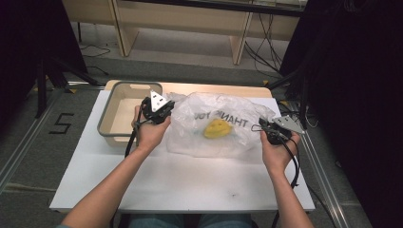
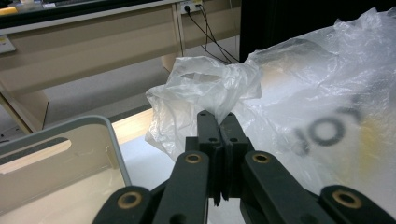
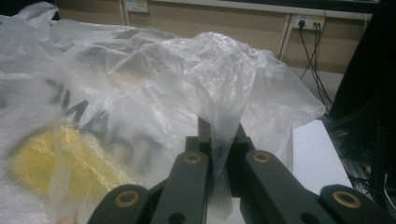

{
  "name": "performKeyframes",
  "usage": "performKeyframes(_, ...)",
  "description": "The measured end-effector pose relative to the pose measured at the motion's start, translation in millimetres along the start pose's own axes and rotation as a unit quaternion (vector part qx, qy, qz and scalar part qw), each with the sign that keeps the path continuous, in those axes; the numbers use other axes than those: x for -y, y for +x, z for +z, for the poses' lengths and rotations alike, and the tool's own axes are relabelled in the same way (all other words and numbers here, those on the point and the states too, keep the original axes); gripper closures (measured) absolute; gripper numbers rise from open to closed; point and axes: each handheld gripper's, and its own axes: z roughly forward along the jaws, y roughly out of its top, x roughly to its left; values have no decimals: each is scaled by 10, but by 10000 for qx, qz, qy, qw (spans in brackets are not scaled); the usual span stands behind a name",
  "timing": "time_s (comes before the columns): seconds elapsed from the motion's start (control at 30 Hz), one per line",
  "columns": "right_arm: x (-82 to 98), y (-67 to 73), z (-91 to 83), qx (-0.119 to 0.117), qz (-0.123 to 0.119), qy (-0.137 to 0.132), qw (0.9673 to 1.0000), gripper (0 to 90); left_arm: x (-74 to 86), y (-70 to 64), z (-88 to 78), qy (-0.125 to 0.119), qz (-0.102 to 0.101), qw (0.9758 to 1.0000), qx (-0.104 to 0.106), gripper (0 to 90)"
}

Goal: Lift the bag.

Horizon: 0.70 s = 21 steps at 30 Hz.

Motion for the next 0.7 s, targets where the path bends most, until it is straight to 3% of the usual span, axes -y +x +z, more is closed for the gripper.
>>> performKeyframes(0.27,16,-24,35,5,25,45,10000,897,42,38,29,91,-39,9999,-42,891)
performKeyframes(0.7,7,-26,30,-24,13,59,10000,879,29,24,26,2,-90,10000,-16,878)
